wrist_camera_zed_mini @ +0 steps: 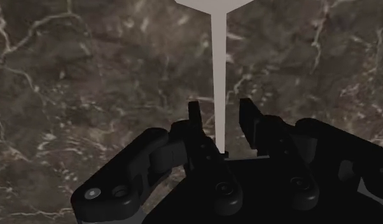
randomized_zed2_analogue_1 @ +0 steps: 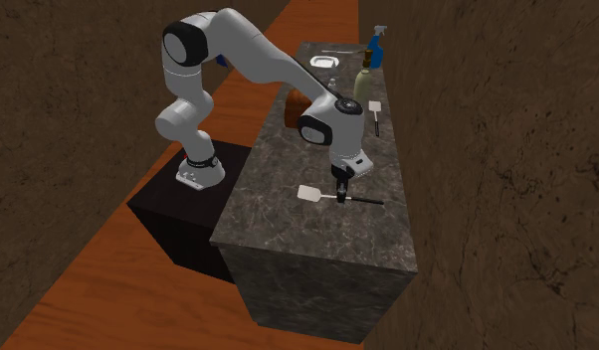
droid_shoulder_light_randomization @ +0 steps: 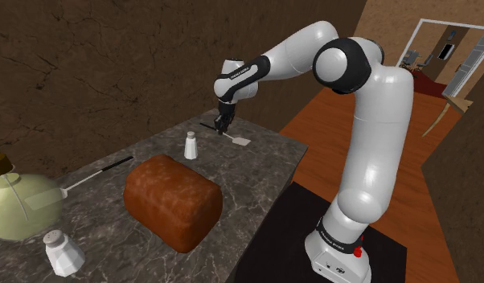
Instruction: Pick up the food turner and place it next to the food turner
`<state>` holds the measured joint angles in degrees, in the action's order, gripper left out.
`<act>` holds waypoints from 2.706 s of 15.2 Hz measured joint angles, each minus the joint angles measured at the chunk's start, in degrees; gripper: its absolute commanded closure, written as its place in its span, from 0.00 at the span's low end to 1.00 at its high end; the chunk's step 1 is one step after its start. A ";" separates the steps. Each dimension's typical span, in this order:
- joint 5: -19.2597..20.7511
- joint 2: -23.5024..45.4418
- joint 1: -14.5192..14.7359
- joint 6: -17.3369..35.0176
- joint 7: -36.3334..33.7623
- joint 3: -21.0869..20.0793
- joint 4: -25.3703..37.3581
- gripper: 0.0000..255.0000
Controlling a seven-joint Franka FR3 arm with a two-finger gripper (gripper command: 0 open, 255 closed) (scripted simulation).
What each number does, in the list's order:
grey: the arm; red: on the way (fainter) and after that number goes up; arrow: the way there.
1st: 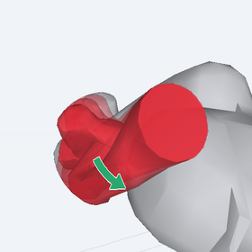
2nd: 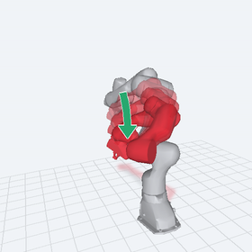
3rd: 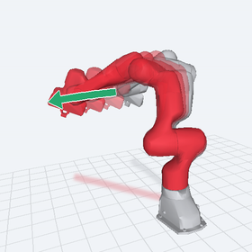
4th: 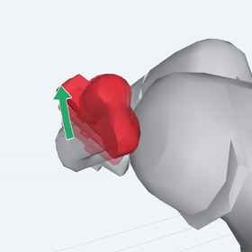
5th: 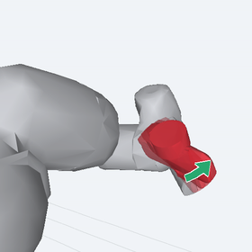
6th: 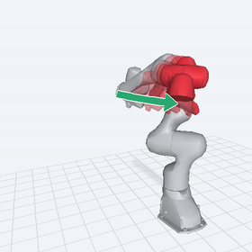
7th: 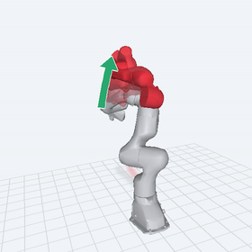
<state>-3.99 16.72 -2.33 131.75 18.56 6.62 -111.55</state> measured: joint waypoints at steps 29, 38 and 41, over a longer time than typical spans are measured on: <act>2.18 -8.25 3.32 -9.73 -6.22 -1.56 1.70 1.00; 4.00 -13.33 9.92 -8.39 -18.59 -6.59 -4.60 1.00; 4.41 -13.20 12.05 -8.09 -22.83 -8.43 -4.81 1.00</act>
<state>0.42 3.52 9.72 123.66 -4.27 -1.81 -116.35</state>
